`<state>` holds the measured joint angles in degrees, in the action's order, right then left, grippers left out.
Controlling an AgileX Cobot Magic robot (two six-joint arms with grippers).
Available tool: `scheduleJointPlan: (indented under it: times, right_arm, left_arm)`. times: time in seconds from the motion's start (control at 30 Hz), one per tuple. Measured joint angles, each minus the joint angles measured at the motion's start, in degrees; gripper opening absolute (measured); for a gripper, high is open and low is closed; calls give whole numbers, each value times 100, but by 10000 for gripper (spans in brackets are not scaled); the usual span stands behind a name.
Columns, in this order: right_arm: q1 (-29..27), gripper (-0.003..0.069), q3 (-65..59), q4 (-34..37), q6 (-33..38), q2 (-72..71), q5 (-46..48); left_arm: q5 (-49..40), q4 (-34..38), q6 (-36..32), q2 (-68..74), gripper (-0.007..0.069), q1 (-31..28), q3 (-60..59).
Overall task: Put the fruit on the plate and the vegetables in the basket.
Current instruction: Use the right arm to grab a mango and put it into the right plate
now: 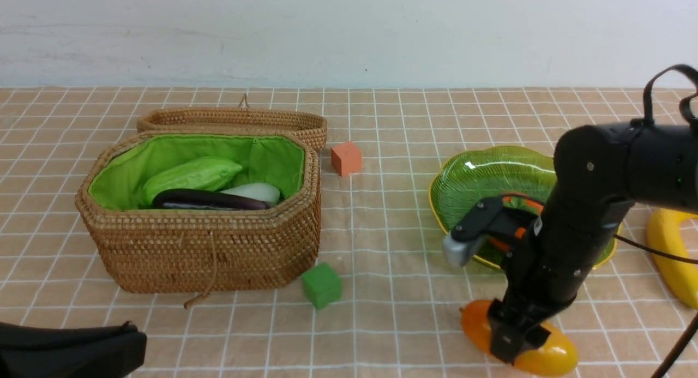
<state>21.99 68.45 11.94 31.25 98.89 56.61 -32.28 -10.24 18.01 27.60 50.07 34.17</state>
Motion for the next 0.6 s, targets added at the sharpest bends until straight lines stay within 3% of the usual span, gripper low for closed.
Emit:
scheduleJointPlan:
  times: [0.07, 0.1, 0.13, 0.27, 0.37, 0.6]
  right_arm:
    - [-71, 563, 173, 0, -483, -188, -102]
    - [-273, 563, 353, -21, -1145, -409, -437]
    - [-308, 563, 372, -21, -1231, -426, -492]
    - [-1333, 563, 538, -289, -2654, -245, -1900]
    - [-1725, 563, 538, -346, -2880, 163, -2515]
    - [-2070, 563, 538, 5, -2970, 925, -3455]
  left_arm:
    - [14, 0, 0, 0, -13, 0, 0]
    - [120, 19, 0, 0, -13, 0, 0]
    - [120, 25, 0, 0, -13, 0, 0]
    - [525, 39, 0, 0, -13, 0, 0]
    - [630, 39, 0, 0, -13, 0, 0]
    - [684, 39, 0, 0, -13, 0, 0]
